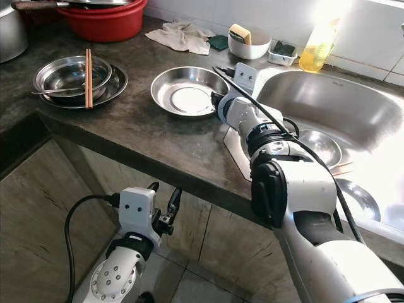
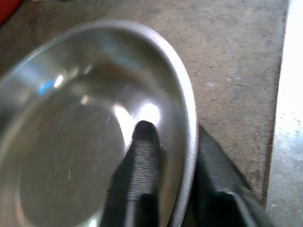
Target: Kitchen organization
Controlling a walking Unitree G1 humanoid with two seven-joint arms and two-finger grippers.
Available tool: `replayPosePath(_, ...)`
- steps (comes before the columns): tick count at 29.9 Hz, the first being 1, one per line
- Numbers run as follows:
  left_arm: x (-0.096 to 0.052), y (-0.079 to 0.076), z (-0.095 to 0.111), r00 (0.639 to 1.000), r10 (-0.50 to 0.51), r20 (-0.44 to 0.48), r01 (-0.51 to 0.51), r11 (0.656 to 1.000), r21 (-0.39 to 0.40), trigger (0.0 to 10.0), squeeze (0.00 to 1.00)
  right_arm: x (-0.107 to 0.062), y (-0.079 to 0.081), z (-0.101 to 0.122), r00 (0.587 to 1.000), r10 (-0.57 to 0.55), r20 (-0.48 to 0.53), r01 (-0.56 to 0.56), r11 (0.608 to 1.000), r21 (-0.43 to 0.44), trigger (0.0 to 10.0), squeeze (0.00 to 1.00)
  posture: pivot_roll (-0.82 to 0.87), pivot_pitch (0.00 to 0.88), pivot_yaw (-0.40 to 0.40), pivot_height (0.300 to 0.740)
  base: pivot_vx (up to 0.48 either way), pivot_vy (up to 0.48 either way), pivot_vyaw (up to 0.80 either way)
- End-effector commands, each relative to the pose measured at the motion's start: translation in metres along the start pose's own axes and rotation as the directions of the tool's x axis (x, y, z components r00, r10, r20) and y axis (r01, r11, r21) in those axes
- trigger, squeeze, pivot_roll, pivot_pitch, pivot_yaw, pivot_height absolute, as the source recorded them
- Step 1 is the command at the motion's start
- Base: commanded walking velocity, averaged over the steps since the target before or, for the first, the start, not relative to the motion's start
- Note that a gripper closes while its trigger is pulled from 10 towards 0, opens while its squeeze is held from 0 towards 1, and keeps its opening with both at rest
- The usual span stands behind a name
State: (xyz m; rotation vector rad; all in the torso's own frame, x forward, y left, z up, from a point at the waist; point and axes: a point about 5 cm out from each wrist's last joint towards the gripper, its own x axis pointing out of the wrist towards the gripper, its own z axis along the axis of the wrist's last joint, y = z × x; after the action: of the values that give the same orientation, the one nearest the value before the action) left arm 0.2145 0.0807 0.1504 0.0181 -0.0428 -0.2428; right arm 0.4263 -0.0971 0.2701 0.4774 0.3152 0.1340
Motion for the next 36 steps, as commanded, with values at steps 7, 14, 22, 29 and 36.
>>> replayPosePath(7,0.005,0.0,0.003,1.0,0.006,0.014,-0.006,1.0,-0.013,10.0,0.0,0.0,-0.027,-0.002,0.999,-0.038,-0.008,0.039,0.966,0.256,0.0,0.0,0.09,0.209,-0.125,0.74,0.0,0.0,0.0)
replayPosePath(14,0.009,0.002,0.005,1.0,0.001,0.026,-0.001,1.0,-0.006,10.0,0.0,-0.006,-0.032,0.024,0.972,0.036,0.234,-0.127,0.914,0.385,0.0,0.0,0.1,0.188,-0.107,0.74,0.0,0.0,0.0)
replayPosePath(22,0.016,0.005,0.008,0.999,-0.008,0.045,0.008,1.0,-0.004,10.0,0.0,-0.052,-0.015,0.034,0.822,0.166,0.545,-0.14,0.986,-0.088,0.0,0.0,0.09,0.152,-0.071,0.74,0.0,0.0,0.0)
replayPosePath(29,0.025,0.011,0.009,0.998,-0.011,0.06,0.012,1.0,-0.017,10.0,0.0,-0.094,-0.018,0.006,0.739,0.237,0.631,0.051,0.914,-0.403,0.0,0.0,0.07,0.109,-0.034,0.74,0.0,0.0,-0.34)
replayPosePath(36,0.032,0.013,0.01,0.997,-0.026,0.071,0.025,1.0,0.012,10.0,0.0,-0.108,-0.025,-0.009,0.774,0.195,0.603,0.129,0.883,-0.451,0.0,0.0,0.06,0.083,-0.013,0.74,0.0,0.0,-0.79)
